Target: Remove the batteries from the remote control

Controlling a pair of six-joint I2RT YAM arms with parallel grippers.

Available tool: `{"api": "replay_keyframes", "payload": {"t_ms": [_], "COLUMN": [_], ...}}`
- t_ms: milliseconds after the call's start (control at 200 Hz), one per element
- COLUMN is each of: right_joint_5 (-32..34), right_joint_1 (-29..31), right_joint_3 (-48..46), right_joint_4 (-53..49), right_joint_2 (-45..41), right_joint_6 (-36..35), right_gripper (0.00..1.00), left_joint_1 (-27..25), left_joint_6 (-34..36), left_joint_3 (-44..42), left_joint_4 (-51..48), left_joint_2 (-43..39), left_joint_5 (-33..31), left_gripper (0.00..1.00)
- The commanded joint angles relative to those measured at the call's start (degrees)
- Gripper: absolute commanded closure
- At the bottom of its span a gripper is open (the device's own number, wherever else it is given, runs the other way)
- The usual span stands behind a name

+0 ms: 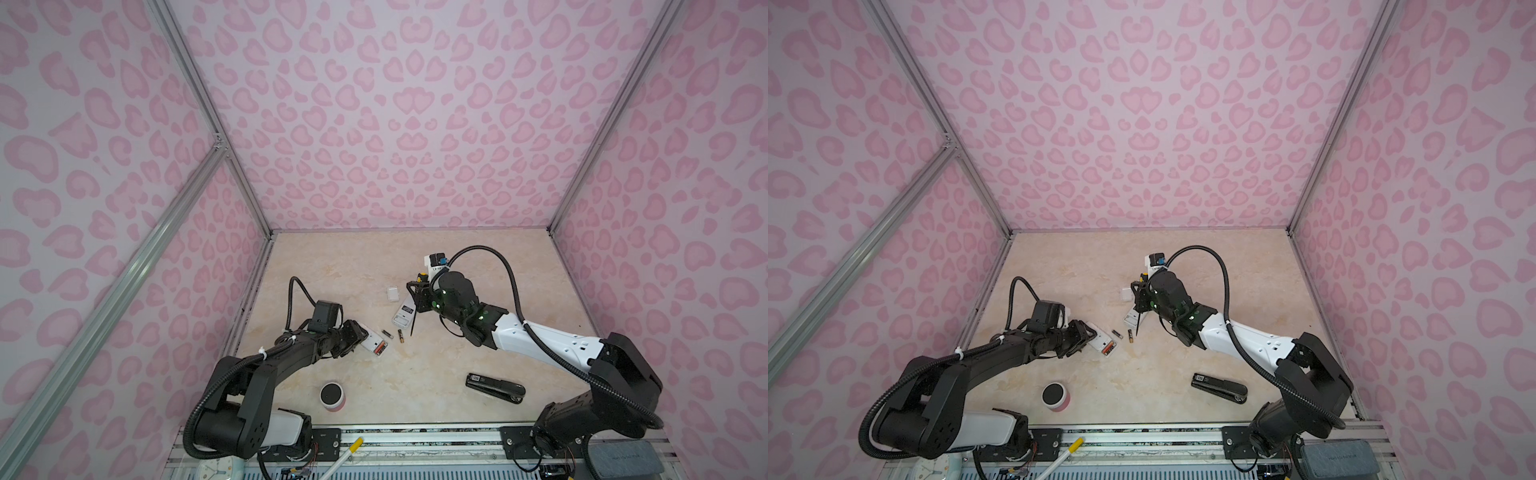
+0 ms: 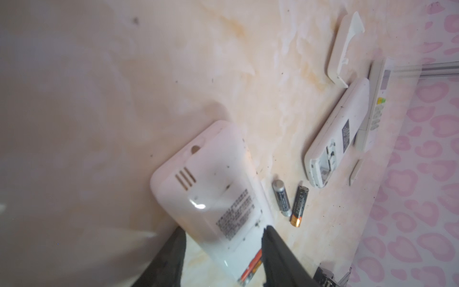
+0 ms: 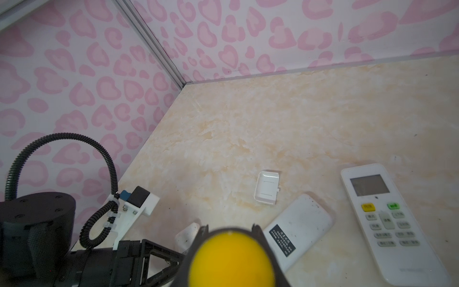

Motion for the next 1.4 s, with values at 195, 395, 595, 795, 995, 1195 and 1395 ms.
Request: {"api": "replay_keyframes", "payload": {"t_ms": [195, 395, 595, 795, 995, 1195, 1395], "right_joint_5": [-3.3, -5.3, -14.5, -25.0, -28.2, -24.1, -23.9], "right_joint_1": [0.1, 3.7, 8.2, 8.4, 7.7, 7.1, 5.6], "right_joint_3": [-1.9, -2.9, -3.6, -2.7, -2.8, -2.9, -3.6], "right_joint_4": [7.8, 15.2, 30.3, 41.4, 51.4, 44.4, 42.6], "right_joint_2": [1.7, 4.5, 10.0, 16.4, 20.7, 18.5, 17.4], "right_joint_6": [-2.4, -5.7, -17.4, -20.9, -18.2, -21.2, -22.2], "right_gripper": [1.0, 1.0, 1.0, 1.0, 1.0, 1.0, 1.0], "left_joint_1": [0.1, 0.5, 3.8, 5.4, 5.4, 5.3, 5.3], "left_joint_6": [0.8, 1.2, 0.7, 0.8, 0.1, 0.2, -0.3], "left_joint_3": [4.8, 4.4, -0.6, -5.3, -7.2, -5.1, -2.0], "left_joint_4": [5.0, 2.6, -1.5, -5.2, -1.2, 3.1, 8.6], "left_joint_2": [7.1, 4.0, -5.0, -9.1, -6.7, -2.6, 3.2], "left_joint_5": [1.1, 1.1, 3.0, 7.7, 10.6, 12.3, 13.1], "left_gripper": [0.5, 0.5, 0.48, 0.49, 0.52, 0.57, 0.61]}}
